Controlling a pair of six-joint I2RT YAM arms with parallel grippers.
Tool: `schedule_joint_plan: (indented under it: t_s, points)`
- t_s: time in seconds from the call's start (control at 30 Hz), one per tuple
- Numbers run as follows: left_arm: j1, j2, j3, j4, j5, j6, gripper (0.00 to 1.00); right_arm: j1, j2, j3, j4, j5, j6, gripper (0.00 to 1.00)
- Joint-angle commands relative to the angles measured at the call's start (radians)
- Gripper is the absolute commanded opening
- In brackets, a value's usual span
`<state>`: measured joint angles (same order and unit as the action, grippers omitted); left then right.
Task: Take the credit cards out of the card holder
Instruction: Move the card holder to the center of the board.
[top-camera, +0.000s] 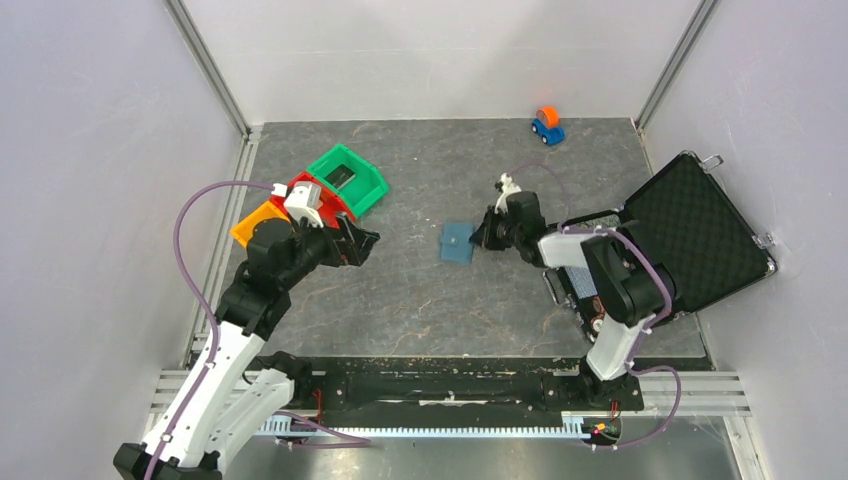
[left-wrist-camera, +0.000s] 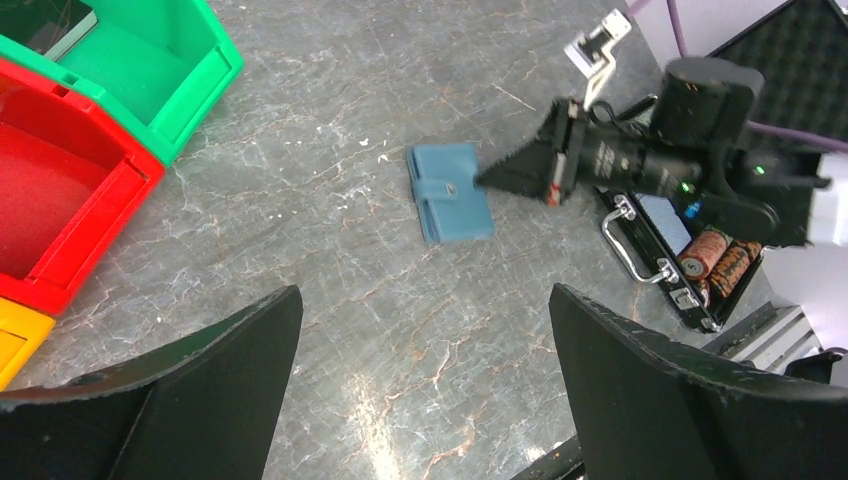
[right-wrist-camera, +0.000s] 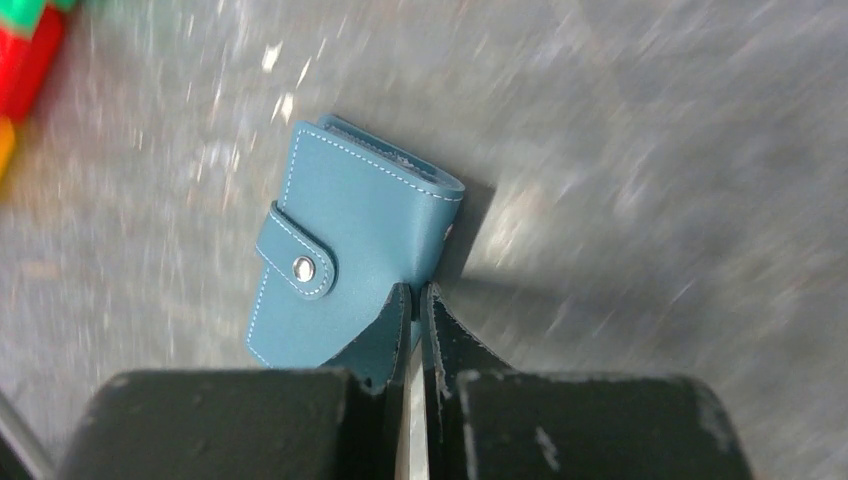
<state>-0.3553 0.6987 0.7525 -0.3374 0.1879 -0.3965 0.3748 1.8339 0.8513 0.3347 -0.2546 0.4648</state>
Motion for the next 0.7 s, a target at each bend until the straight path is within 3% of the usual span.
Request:
schedule_joint_plan:
  t_s: [0.0, 0.2, 0.4, 0.67]
  points:
    - [-0.001, 0.012, 0.016, -0.003, -0.028, 0.001, 1.0, 0.088, -0.114, -0.159, -0.064, -0.022, -0.072, 0.0]
    - [-0.008, 0.083, 0.049, -0.077, -0.037, 0.026, 1.0, 0.186, -0.294, -0.391, 0.03, -0.011, 0.036, 0.0]
    - [-0.032, 0.151, 0.062, -0.147, -0.013, -0.082, 1.0, 0.215, -0.459, -0.543, 0.078, 0.011, 0.114, 0.0]
    - [-0.258, 0.354, 0.082, -0.173, -0.127, -0.153, 0.93, 0.219, -0.502, -0.62, 0.126, 0.009, 0.231, 0.0]
